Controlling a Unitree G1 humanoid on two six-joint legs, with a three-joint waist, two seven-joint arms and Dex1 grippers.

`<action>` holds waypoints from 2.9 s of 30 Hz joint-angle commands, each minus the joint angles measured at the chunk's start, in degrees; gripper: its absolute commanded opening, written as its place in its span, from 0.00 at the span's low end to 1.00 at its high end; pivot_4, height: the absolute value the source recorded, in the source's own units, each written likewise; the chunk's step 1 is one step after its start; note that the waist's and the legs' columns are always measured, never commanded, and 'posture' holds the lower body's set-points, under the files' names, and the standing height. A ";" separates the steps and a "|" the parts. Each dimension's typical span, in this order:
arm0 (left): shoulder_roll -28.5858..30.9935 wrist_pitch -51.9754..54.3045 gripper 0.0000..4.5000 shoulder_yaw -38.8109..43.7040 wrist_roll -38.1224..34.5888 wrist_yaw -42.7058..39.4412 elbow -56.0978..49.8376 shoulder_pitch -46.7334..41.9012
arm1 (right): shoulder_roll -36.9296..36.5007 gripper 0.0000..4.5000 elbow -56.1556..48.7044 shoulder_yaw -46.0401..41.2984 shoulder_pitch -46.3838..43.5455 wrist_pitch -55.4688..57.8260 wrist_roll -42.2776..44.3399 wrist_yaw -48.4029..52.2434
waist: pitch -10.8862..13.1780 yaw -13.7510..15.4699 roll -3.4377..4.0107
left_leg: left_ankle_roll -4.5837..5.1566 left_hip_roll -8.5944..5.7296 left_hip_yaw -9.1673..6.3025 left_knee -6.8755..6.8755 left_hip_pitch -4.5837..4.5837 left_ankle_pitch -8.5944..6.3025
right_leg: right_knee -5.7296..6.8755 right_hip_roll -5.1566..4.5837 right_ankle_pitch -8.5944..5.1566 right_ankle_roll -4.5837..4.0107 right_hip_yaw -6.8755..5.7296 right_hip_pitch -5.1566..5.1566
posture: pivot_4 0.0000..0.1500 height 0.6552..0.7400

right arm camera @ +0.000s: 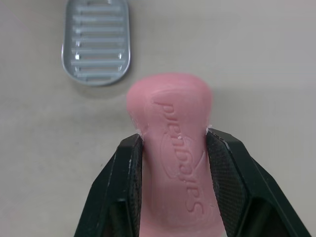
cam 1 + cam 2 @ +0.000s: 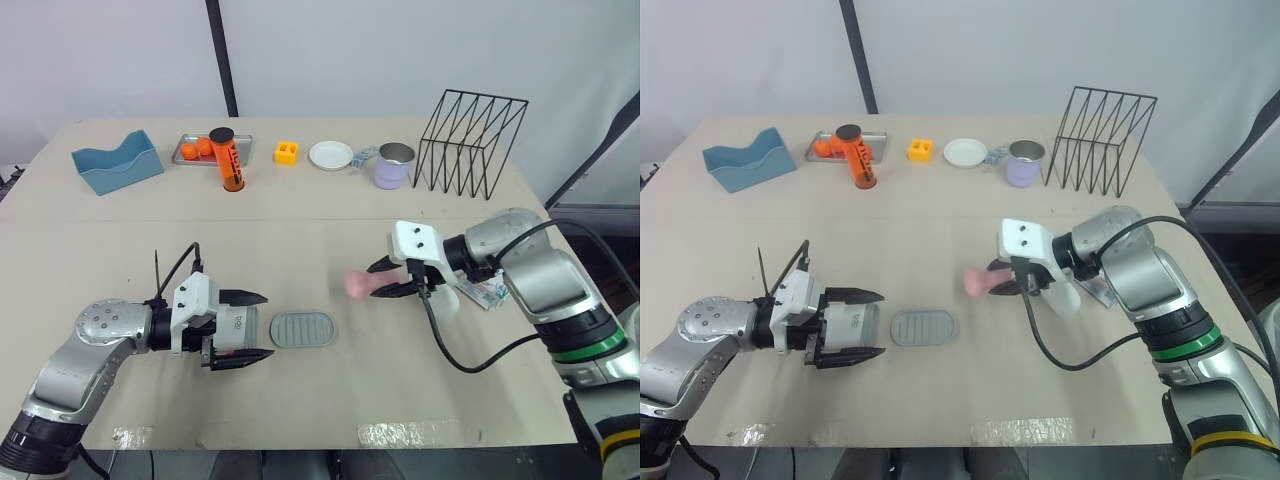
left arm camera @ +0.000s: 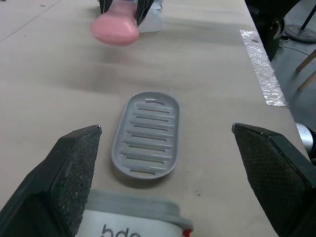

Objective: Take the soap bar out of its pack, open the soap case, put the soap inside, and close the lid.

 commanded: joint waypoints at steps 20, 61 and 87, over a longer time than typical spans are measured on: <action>3.65 -8.03 1.00 6.18 -0.51 -6.52 7.04 -0.29 | 14.73 0.31 -14.83 15.30 -3.57 21.82 1.05 -15.33 | 0.00 -0.03 -0.01 | -0.01 0.01 -0.05 -0.01 -0.10 0.01 | 0.04 -0.03 0.01 -0.02 -0.11 -0.15 | 1.00 1.00; 2.94 -5.93 1.00 5.13 -0.54 -3.64 4.34 0.94 | 13.62 0.31 -10.70 20.54 -2.71 19.85 -1.49 -15.38 | -0.02 -0.03 -0.04 | -0.06 0.04 -0.06 0.01 -0.41 0.04 | 0.11 -0.03 0.05 -0.10 -0.17 -0.55 | 1.00 1.00; 2.92 -6.13 1.00 4.92 -0.21 -4.22 4.67 0.98 | 11.71 0.98 -10.71 10.36 -1.62 11.48 5.19 -12.42 | -0.03 -0.03 -0.05 | -0.07 0.05 -0.06 0.00 -0.44 0.04 | 0.11 -0.03 0.06 -0.11 -0.22 -0.57 | 1.00 1.00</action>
